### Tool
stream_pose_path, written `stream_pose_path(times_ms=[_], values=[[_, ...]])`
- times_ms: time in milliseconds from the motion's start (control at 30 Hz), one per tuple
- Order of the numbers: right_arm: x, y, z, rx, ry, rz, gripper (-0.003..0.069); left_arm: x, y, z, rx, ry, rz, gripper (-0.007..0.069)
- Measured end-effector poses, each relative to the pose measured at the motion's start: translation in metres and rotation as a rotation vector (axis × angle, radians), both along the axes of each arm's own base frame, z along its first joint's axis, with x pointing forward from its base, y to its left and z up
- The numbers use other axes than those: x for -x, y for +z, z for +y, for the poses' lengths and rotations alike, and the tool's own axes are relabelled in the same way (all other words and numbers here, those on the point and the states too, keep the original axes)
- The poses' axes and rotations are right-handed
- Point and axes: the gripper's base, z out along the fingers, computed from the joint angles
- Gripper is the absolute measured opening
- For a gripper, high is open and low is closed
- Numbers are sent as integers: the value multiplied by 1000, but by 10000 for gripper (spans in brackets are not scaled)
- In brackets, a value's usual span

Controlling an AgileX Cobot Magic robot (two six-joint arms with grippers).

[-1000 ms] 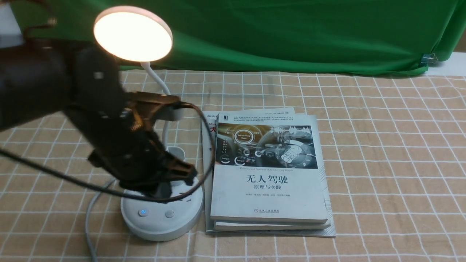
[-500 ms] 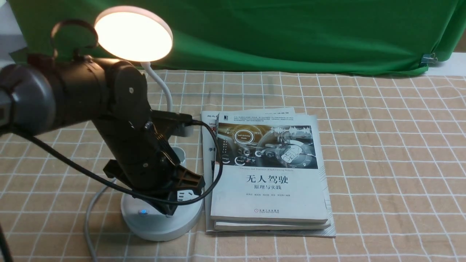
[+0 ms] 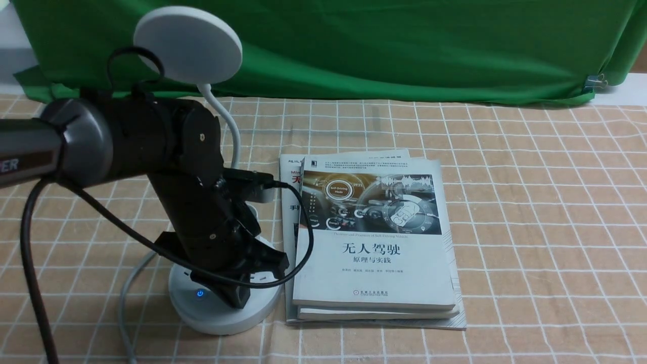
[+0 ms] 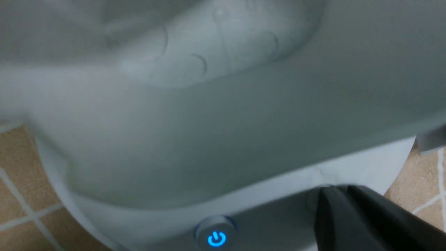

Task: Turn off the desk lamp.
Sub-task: Use the left arm to press the button switch on the lamp holder

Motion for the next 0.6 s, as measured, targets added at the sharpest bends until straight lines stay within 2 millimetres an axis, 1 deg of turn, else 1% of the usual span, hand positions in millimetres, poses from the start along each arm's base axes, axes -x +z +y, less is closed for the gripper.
stream_pose_path(times_ms=[133, 200, 333, 433, 567, 600], values=[[0, 0, 0, 0, 0, 0, 242, 3, 9, 2, 4, 4, -22, 17], [0, 0, 0, 0, 0, 0, 242, 7, 25, 4, 22, 9, -71, 17], [0, 0, 0, 0, 0, 0, 242, 10, 39, 5, 40, 12, -117, 17], [0, 0, 0, 0, 0, 0, 242, 10, 37, 5, 38, 12, -113, 17], [0, 0, 0, 0, 0, 0, 242, 8, 30, 4, 29, 12, -93, 17], [0, 0, 0, 0, 0, 0, 242, 6, 25, 4, 24, 11, -80, 17]])
